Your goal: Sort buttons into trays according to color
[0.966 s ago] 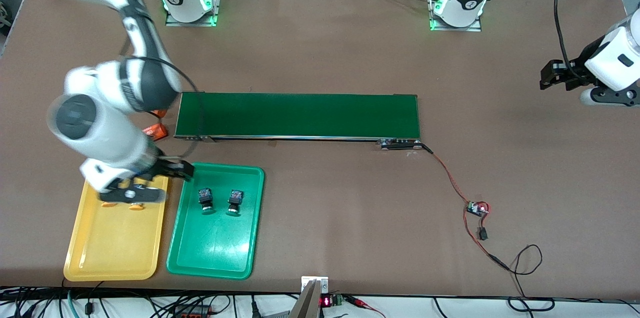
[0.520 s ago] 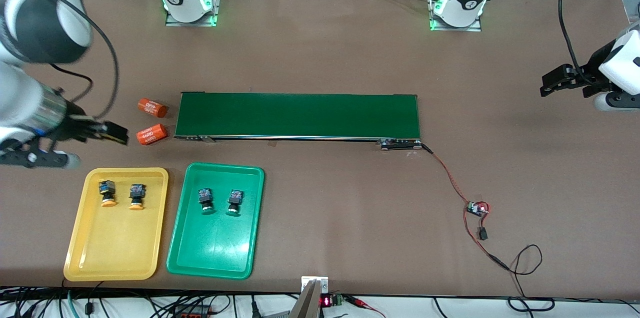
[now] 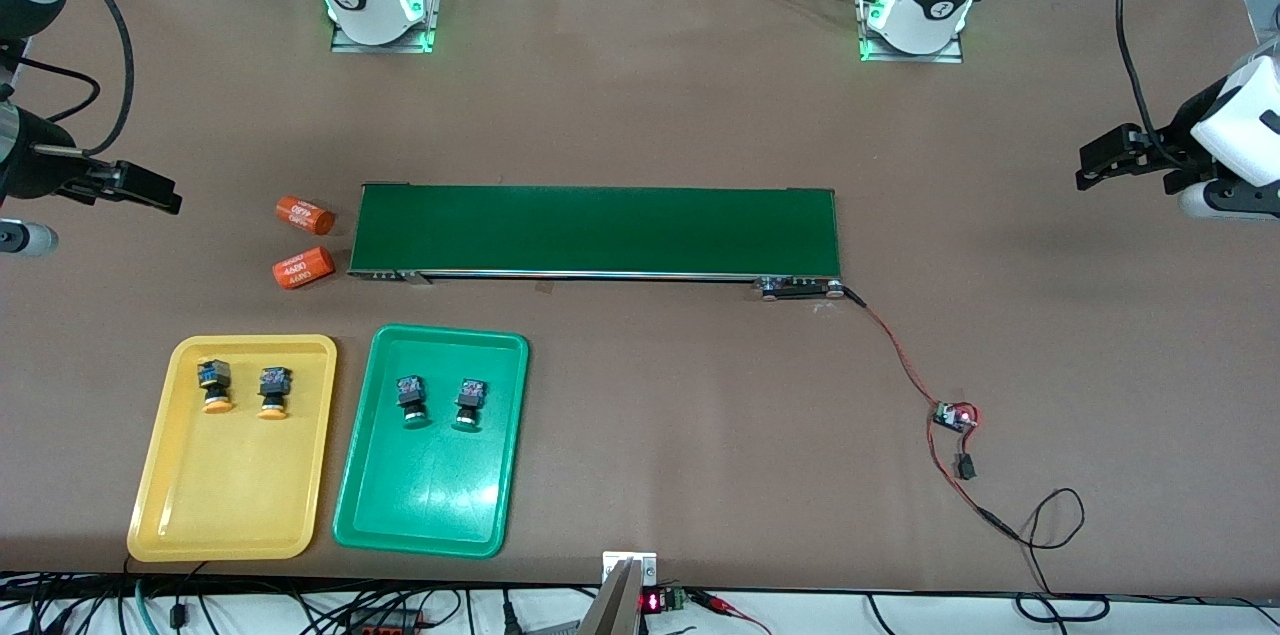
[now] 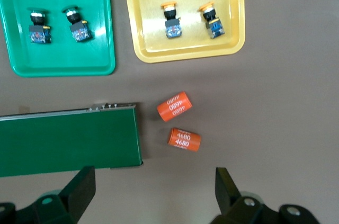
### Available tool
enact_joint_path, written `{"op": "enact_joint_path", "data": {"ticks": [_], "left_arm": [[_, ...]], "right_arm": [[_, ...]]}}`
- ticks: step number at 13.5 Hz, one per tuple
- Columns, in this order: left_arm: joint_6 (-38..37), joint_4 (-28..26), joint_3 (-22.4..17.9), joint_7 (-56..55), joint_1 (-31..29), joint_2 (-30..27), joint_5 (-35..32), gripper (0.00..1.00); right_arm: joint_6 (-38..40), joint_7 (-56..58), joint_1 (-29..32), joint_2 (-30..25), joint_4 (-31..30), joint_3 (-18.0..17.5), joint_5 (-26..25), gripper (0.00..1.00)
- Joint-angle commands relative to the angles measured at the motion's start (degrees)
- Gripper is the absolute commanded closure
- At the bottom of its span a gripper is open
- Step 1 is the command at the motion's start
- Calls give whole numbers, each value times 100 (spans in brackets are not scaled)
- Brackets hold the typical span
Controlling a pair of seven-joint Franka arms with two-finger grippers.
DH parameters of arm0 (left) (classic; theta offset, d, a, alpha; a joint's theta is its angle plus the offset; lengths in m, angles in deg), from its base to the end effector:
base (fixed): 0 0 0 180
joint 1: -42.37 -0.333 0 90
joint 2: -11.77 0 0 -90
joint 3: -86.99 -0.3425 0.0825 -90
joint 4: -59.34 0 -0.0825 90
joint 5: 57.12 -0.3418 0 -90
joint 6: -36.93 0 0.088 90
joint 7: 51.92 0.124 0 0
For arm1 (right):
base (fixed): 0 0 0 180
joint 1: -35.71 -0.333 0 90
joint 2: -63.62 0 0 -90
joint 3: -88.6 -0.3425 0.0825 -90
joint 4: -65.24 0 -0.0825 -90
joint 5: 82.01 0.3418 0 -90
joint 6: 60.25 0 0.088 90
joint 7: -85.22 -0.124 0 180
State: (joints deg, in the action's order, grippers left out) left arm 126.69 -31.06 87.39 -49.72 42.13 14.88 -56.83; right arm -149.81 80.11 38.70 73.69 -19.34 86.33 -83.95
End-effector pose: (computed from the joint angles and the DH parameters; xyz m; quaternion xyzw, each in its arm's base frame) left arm 0.5269 -0.0020 0.6025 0.9993 -0.0205 -0.0327 0.0033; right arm 0.5650 -0.0134 0.5791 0.9977 -0.0503 -0.0438 0.0151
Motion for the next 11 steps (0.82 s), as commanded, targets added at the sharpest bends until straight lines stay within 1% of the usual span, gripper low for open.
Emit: {"op": "enact_joint_path", "data": {"ticks": [1,4,5,6,9,11], "left_arm": [[-99,155,-5,184,-28,49,121,0],[-99,163,-5,184,-11,58,121,0],[-108,163,-5,184,-19,49,121,0],[-108,155,-5,184,-11,49,121,0],[-117,163,-5,219,-19,49,121,0],[-117,163,-5,219,-19,49,121,0]], "right_arm": [[-159,37,80,-23,-120,-45,115,0],[-132,89,132,-32,-129,-28,89,0],[-97,98,98,-50,-129,59,88,0],[-79,98,88,-102,-207,95,88,0],[-132,204,18,-628,-874,227,115,0],[-62,204,-43,-682,-902,245,106,0]]}}
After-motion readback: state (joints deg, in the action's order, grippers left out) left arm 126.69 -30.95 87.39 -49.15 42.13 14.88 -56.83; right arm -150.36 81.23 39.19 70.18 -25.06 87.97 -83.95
